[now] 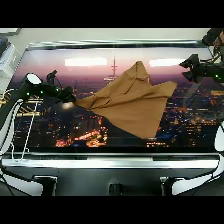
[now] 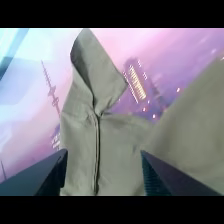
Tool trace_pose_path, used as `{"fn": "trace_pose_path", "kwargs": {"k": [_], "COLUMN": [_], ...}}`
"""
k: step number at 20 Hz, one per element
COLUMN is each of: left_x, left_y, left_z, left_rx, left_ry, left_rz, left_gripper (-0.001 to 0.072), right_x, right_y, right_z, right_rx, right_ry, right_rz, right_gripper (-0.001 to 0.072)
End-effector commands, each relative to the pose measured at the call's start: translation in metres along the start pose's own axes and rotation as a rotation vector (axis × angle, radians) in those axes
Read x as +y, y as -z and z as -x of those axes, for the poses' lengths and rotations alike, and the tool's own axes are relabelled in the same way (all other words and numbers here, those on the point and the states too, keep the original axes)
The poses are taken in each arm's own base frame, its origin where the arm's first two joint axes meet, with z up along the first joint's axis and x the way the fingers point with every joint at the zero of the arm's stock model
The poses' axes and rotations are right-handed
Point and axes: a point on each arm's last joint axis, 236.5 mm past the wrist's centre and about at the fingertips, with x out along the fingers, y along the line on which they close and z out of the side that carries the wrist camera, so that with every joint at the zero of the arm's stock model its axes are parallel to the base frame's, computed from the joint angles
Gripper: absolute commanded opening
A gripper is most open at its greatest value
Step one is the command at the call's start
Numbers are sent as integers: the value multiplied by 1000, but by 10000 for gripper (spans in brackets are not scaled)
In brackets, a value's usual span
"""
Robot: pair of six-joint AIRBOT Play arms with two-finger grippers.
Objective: Fold the clothes and pants, and hang the long-sleeved shirts on hangers.
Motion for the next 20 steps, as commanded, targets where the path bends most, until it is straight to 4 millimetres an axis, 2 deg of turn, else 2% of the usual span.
{"fn": "trace_pose_path", "kwargs": {"k": [1, 4, 6, 7, 9, 14, 15, 17, 20], "left_x": [-4, -3, -3, -3, -3, -3, -3, -3, -3], "left_y": [2, 3, 3, 3, 3, 3, 3, 4, 4], "left_z": [-2, -2, -2, -2, -2, -2, -2, -2, -2], "left_rx": [6, 9, 11, 11, 10, 10, 11, 14, 13], "left_ry": [2, 2, 1, 0, 1, 1, 1, 1, 1], "left_rz": [-5, -3, -4, -4, -4, -4, -4, -4, -4], "left_gripper": [21, 21, 21, 21, 21, 21, 21, 21, 22], "right_x": [-21, -74, -104, -114, -130, -169, -169, -167, -172], "right_y": [22, 53, 64, 79, 135, 276, 300, 331, 350], "right_z": [24, 89, 117, 123, 125, 106, 104, 102, 97], "right_rx": [151, 339, 319, 318, 366, 378, 399, 423, 407], "right_ry": [38, 145, 211, 224, 231, 192, 163, 113, 104], "right_rz": [-24, 32, -53, -88, -134, -373, -400, -441, -486], "right_gripper": [578, 578, 578, 578, 579, 576, 575, 576, 576]}}
